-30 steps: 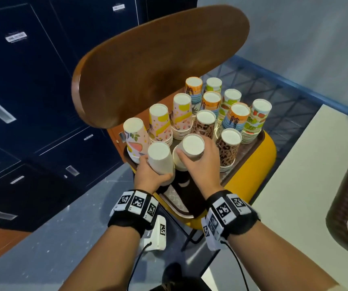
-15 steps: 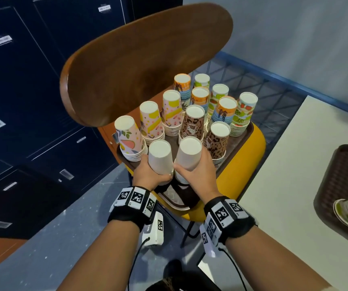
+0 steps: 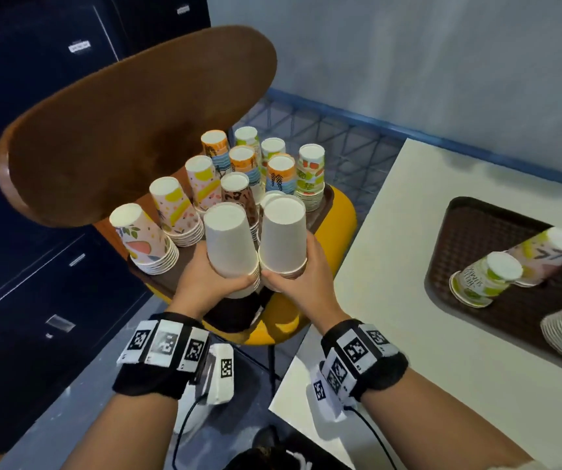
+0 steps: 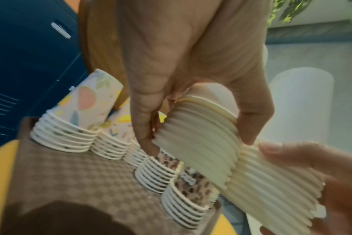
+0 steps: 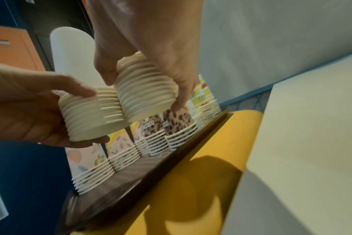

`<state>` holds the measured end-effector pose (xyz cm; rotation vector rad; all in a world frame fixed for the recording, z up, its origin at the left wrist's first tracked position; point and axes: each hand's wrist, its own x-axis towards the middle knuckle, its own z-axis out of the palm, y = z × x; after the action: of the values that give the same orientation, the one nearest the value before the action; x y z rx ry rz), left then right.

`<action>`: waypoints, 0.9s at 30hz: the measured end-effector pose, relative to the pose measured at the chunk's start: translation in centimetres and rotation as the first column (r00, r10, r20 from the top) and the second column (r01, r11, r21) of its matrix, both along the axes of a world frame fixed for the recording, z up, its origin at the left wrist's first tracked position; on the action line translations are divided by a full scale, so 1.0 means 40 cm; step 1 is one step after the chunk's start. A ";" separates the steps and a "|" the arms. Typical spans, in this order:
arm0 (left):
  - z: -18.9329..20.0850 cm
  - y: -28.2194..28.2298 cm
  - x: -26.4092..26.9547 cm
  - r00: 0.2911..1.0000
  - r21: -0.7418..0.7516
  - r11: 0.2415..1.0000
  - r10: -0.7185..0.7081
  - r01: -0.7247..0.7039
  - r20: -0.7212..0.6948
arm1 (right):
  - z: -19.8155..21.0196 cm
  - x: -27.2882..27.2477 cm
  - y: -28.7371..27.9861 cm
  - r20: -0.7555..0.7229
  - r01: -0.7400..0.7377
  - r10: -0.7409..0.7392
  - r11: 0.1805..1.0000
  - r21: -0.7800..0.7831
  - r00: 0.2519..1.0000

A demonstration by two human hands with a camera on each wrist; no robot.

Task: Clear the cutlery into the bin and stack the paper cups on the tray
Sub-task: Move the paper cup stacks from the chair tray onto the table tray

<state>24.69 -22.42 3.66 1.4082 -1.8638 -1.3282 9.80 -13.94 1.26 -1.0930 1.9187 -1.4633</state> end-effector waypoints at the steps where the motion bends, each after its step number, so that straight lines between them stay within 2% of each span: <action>1: 0.009 0.018 -0.028 0.999 -0.002 1.000 -0.023 0.023 -0.023 | 0.010 -0.022 0.028 0.010 0.020 -0.020 1.000 -0.004 1.000; 5: 0.047 0.106 -0.168 0.981 -0.007 0.985 -0.172 0.172 -0.088 | 0.050 -0.134 0.159 0.017 0.114 -0.114 0.993 -0.014 0.993; 11: 0.092 0.265 -0.390 0.903 -0.014 0.923 -0.380 0.385 -0.202 | 0.091 -0.299 0.374 0.014 0.302 -0.302 0.950 -0.083 0.953; 17: 0.092 0.407 -0.616 0.846 -0.074 0.859 -0.511 0.506 -0.149 | 0.129 -0.446 0.594 0.018 0.487 -0.489 0.866 -0.113 0.872; 23: 0.165 0.545 -0.856 0.765 -0.142 0.792 -0.610 0.594 -0.205 | 0.155 -0.573 0.791 -0.036 0.656 -0.664 0.744 -0.127 0.746; 27: 0.144 0.631 -0.979 0.733 -0.138 0.737 -0.674 0.662 -0.086 | 0.155 -0.625 0.878 -0.070 0.716 -0.726 0.686 -0.126 0.684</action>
<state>-14.45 2.83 9.41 0.5585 -2.4179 -1.5583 -15.22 21.19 7.45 -0.4258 2.5608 -1.9252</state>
